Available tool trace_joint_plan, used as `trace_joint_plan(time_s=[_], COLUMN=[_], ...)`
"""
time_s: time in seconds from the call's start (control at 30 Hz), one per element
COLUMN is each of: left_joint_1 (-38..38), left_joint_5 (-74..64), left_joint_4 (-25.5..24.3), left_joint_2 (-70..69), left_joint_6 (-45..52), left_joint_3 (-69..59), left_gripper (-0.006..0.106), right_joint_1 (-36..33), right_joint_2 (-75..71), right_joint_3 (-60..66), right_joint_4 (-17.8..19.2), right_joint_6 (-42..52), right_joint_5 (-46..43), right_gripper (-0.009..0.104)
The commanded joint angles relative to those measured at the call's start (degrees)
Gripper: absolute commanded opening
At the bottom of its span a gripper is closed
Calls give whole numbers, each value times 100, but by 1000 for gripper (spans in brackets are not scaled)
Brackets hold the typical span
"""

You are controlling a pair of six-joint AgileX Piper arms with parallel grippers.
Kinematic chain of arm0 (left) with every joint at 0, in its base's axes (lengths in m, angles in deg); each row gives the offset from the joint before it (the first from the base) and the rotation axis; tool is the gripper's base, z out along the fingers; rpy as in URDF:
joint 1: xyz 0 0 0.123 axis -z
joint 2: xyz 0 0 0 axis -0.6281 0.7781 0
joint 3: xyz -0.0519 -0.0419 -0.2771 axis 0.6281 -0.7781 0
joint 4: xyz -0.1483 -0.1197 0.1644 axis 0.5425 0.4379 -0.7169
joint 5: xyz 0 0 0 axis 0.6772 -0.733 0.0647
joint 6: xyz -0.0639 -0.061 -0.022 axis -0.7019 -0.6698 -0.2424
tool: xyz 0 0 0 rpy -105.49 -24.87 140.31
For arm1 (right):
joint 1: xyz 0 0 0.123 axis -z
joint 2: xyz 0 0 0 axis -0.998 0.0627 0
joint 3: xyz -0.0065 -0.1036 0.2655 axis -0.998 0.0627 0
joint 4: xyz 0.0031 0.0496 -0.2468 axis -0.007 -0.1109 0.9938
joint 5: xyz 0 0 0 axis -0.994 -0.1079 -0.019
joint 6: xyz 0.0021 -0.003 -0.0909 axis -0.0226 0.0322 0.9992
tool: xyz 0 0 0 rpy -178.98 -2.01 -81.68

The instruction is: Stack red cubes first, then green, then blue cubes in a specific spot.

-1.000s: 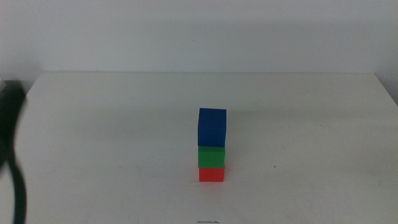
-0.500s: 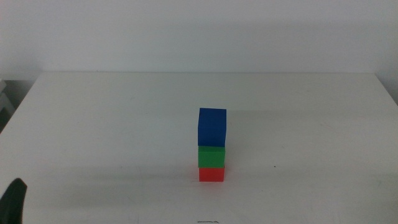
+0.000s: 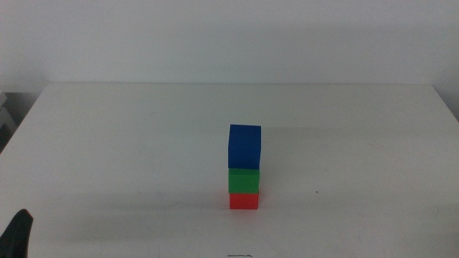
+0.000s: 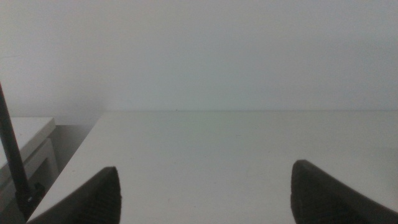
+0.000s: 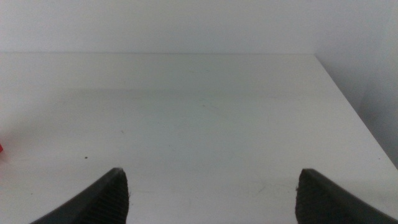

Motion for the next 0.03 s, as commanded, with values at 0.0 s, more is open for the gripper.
trace_joint_plan(time_s=[0.0], left_joint_1=[8], left_joint_5=[461], left_joint_4=[10], left_joint_2=[-77], left_joint_6=[-48], left_joint_3=[16], left_gripper=[94], right_joint_1=[33], right_joint_2=[-130], right_joint_3=[-93], right_joint_4=[27], right_joint_6=[50], right_joint_5=[-453], right_gripper=[85])
